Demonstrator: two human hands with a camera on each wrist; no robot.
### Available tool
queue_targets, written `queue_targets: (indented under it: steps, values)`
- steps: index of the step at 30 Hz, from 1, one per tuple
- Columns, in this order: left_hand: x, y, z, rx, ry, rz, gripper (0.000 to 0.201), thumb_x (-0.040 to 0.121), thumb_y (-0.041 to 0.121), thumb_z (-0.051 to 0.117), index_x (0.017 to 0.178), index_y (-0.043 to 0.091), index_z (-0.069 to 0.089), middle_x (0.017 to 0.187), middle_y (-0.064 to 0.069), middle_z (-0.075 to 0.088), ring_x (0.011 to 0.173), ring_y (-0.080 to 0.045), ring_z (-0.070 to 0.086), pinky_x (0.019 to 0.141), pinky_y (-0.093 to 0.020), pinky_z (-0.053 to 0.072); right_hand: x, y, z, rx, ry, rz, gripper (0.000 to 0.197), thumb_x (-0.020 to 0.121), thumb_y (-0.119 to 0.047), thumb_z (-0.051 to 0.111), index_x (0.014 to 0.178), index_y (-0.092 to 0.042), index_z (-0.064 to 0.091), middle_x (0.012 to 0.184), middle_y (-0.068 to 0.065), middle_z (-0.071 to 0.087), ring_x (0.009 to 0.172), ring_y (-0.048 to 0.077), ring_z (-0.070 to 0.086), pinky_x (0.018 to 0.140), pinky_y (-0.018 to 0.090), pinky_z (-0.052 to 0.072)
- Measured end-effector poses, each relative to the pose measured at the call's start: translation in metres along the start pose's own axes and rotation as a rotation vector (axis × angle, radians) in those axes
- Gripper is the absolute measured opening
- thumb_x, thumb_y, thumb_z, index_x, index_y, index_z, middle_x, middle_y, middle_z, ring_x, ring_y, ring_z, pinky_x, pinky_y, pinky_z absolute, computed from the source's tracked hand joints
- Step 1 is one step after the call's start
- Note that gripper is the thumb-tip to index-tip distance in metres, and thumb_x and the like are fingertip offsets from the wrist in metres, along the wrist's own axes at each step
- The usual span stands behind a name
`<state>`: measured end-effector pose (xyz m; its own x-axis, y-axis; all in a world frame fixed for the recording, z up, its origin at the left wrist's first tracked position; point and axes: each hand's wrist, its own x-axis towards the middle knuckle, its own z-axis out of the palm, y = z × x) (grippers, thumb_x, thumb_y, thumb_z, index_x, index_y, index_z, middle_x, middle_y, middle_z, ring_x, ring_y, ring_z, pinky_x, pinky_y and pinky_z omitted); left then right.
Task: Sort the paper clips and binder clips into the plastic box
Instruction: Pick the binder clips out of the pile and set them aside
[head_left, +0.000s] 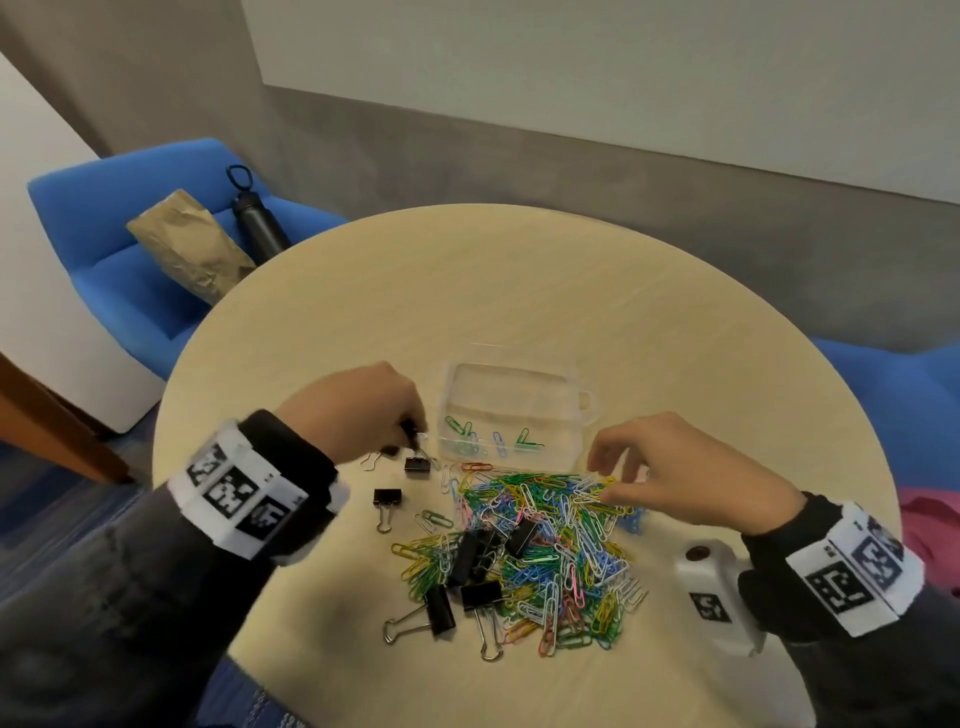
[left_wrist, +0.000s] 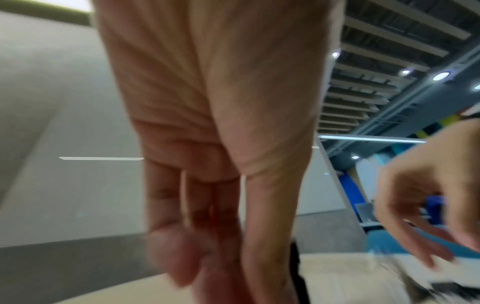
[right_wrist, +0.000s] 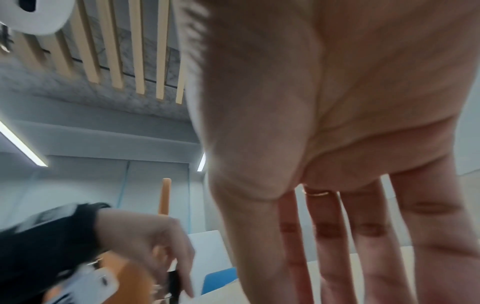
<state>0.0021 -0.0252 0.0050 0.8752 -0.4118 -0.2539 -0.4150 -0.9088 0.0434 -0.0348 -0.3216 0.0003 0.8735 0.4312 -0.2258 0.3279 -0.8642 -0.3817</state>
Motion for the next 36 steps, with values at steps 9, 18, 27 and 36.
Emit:
queue_targets:
  steps: [9,18,27,36]
  values:
    - [0.001,-0.034,0.009,-0.035,-0.106,-0.174,0.014,0.088,0.020,0.063,0.098,0.025,0.071,0.098,0.003,0.065,0.091,-0.019,0.060,0.084,-0.035,0.053,0.020,-0.056,0.047,-0.246,-0.085,-0.159,0.037,0.077,-0.048,0.070,0.102,-0.022,0.059,0.098,-0.002,0.061,0.085,0.018,0.059,0.074,0.038,0.054]
    - [0.005,-0.031,0.017,-0.018,-0.044,-0.180,0.048,0.092,0.034,0.057,0.135,0.034,0.036,0.103,0.004,0.060,0.094,-0.019,0.059,0.080,-0.038,0.053,0.024,-0.060,0.050,-0.262,-0.033,-0.148,0.021,0.077,-0.032,0.063,0.089,-0.015,0.061,0.083,0.003,0.060,0.073,0.022,0.060,0.063,0.039,0.056]
    - [-0.018,0.030,-0.003,-0.299,-0.146,0.181,0.058,0.075,0.052,0.071,0.124,0.035,0.044,0.110,0.012,0.050,0.089,-0.007,0.055,0.080,-0.028,0.050,0.012,-0.027,0.019,0.226,0.014,-0.013,0.017,0.080,-0.029,0.067,0.096,-0.024,0.071,0.087,-0.009,0.071,0.078,0.001,0.066,0.071,0.018,0.052]
    - [-0.014,0.066,0.033,-0.061,-0.320,0.305,0.066,0.068,0.043,0.080,0.123,0.036,0.043,0.123,0.006,0.039,0.104,-0.017,0.049,0.083,-0.037,0.050,-0.006,0.013,-0.001,0.723,-0.017,0.167,0.016,0.091,-0.008,0.057,0.100,-0.006,0.069,0.093,0.013,0.075,0.091,0.027,0.071,0.079,0.027,0.059]
